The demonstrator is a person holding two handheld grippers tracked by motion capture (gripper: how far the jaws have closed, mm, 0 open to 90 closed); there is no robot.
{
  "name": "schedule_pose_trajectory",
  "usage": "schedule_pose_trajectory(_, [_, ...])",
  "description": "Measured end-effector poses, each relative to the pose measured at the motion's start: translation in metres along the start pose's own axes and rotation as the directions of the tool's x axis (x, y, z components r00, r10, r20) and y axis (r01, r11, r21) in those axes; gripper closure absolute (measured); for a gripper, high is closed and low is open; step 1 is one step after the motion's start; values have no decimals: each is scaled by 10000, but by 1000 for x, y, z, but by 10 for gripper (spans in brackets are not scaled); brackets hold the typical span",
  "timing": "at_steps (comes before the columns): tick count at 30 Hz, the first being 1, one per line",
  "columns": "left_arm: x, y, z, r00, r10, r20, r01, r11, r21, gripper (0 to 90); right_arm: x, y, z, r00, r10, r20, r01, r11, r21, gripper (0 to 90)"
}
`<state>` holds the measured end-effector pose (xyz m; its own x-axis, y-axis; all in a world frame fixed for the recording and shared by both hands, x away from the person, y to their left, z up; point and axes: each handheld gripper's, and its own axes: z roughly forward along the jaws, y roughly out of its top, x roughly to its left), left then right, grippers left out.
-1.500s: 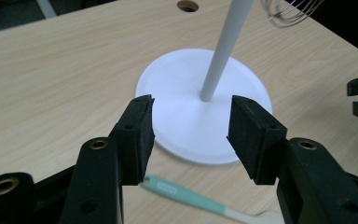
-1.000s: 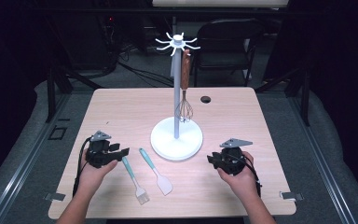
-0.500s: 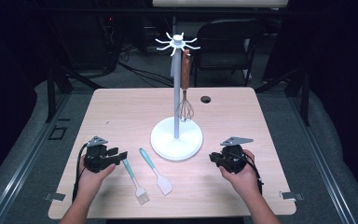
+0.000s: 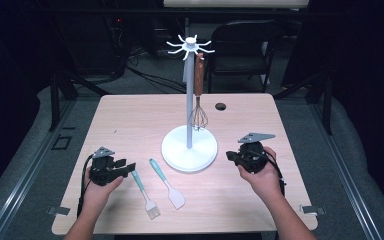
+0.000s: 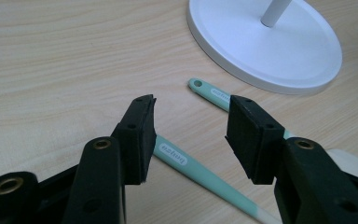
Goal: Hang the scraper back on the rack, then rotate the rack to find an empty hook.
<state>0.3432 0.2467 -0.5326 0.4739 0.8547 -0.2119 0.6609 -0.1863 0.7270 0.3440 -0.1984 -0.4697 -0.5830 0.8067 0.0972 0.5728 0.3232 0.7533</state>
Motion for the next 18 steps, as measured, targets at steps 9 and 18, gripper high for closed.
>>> schedule_pose_trajectory(9, [1, -1, 0, 10000, 0, 15, 0, 10000, 49, 518, 5, 38, -17, 9963, -821, 234, 846, 9860, -1436, 900])
schedule_pose_trajectory(18, [2, -2, 0, 9999, -125, 25, 125, 9999, -57, 520, 5, 66, -28, 9980, -611, 141, 626, 9560, -2865, 900])
